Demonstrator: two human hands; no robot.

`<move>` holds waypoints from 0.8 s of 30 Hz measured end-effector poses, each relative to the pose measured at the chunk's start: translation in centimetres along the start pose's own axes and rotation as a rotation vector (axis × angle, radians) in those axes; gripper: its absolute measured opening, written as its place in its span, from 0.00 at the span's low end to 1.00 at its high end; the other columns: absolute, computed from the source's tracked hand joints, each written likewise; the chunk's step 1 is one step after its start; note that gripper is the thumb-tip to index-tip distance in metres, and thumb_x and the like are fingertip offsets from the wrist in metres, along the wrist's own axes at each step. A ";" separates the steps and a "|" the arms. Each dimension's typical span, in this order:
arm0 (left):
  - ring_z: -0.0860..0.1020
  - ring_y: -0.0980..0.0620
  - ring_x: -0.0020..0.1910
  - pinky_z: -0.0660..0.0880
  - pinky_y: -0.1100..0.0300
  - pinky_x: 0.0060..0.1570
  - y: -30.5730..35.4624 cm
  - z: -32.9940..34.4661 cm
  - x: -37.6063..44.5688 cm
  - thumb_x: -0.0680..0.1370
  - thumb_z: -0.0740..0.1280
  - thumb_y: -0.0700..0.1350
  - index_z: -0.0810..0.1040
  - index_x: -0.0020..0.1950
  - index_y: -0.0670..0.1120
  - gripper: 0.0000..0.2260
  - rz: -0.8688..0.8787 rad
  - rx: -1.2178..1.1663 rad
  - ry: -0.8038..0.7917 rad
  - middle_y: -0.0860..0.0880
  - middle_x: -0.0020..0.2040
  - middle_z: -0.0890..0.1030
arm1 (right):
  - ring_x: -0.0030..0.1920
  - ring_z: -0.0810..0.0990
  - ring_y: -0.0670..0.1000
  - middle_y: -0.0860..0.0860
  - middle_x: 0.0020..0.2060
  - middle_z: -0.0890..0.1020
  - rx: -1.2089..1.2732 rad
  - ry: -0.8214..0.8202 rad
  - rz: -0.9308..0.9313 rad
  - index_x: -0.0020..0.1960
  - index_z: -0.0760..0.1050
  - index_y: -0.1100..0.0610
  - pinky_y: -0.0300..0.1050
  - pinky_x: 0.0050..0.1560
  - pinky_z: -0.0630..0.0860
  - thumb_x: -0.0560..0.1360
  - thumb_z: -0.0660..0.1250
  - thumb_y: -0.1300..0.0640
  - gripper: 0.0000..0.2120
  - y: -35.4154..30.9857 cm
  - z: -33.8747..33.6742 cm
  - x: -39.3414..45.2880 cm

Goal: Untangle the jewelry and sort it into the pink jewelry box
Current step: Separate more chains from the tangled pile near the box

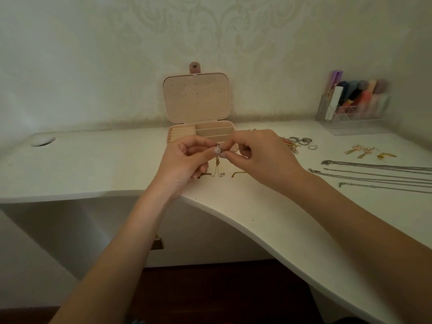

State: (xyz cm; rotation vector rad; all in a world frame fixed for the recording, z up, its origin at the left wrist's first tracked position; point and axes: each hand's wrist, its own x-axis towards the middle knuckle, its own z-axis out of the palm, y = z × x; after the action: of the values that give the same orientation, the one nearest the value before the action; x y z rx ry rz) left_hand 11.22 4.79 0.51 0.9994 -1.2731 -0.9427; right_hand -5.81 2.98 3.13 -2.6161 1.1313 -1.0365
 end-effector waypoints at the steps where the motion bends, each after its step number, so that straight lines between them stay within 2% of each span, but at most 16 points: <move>1: 0.68 0.58 0.20 0.61 0.68 0.19 0.0 0.0 0.0 0.71 0.71 0.39 0.79 0.44 0.42 0.04 -0.002 0.001 -0.003 0.51 0.28 0.79 | 0.28 0.66 0.43 0.43 0.25 0.65 -0.003 0.003 -0.016 0.46 0.80 0.50 0.43 0.32 0.63 0.76 0.67 0.49 0.06 0.0 0.0 0.0; 5: 0.66 0.59 0.19 0.60 0.68 0.19 -0.1 0.0 0.1 0.71 0.71 0.38 0.79 0.43 0.42 0.03 -0.016 -0.005 -0.013 0.51 0.28 0.79 | 0.30 0.65 0.41 0.42 0.27 0.65 -0.036 0.028 -0.068 0.47 0.80 0.50 0.40 0.31 0.62 0.76 0.66 0.49 0.07 0.2 0.1 0.1; 10: 0.65 0.59 0.20 0.61 0.69 0.20 0.0 -0.1 0.1 0.67 0.71 0.44 0.83 0.44 0.44 0.08 -0.044 -0.009 -0.098 0.48 0.35 0.83 | 0.31 0.66 0.39 0.39 0.29 0.66 0.007 0.108 -0.102 0.46 0.80 0.52 0.39 0.33 0.64 0.75 0.67 0.53 0.04 0.4 0.0 0.2; 14: 0.64 0.59 0.20 0.60 0.69 0.20 0.0 -0.2 0.1 0.66 0.71 0.44 0.85 0.41 0.49 0.06 -0.055 -0.022 -0.132 0.47 0.34 0.83 | 0.28 0.66 0.44 0.43 0.23 0.64 0.123 0.153 -0.032 0.44 0.80 0.53 0.36 0.32 0.62 0.74 0.69 0.55 0.02 0.6 0.0 0.3; 18: 0.64 0.59 0.20 0.60 0.69 0.20 0.0 -0.3 0.1 0.67 0.71 0.44 0.83 0.44 0.45 0.08 -0.053 -0.014 -0.118 0.46 0.36 0.83 | 0.25 0.62 0.44 0.44 0.21 0.63 0.282 0.130 0.048 0.43 0.79 0.51 0.36 0.30 0.61 0.73 0.71 0.55 0.01 0.7 0.1 0.3; 24: 0.64 0.59 0.19 0.61 0.70 0.20 0.0 -0.2 0.1 0.66 0.72 0.43 0.82 0.44 0.43 0.09 -0.043 0.002 -0.098 0.48 0.34 0.83 | 0.24 0.62 0.44 0.43 0.20 0.64 0.313 0.093 0.107 0.40 0.79 0.50 0.35 0.29 0.59 0.72 0.72 0.55 0.03 0.8 0.1 0.4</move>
State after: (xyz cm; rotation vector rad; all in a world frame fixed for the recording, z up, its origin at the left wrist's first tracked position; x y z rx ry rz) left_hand 11.43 4.71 0.49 0.9960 -1.3389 -1.0347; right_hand -6.07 2.07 3.04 -2.2624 1.0189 -1.2124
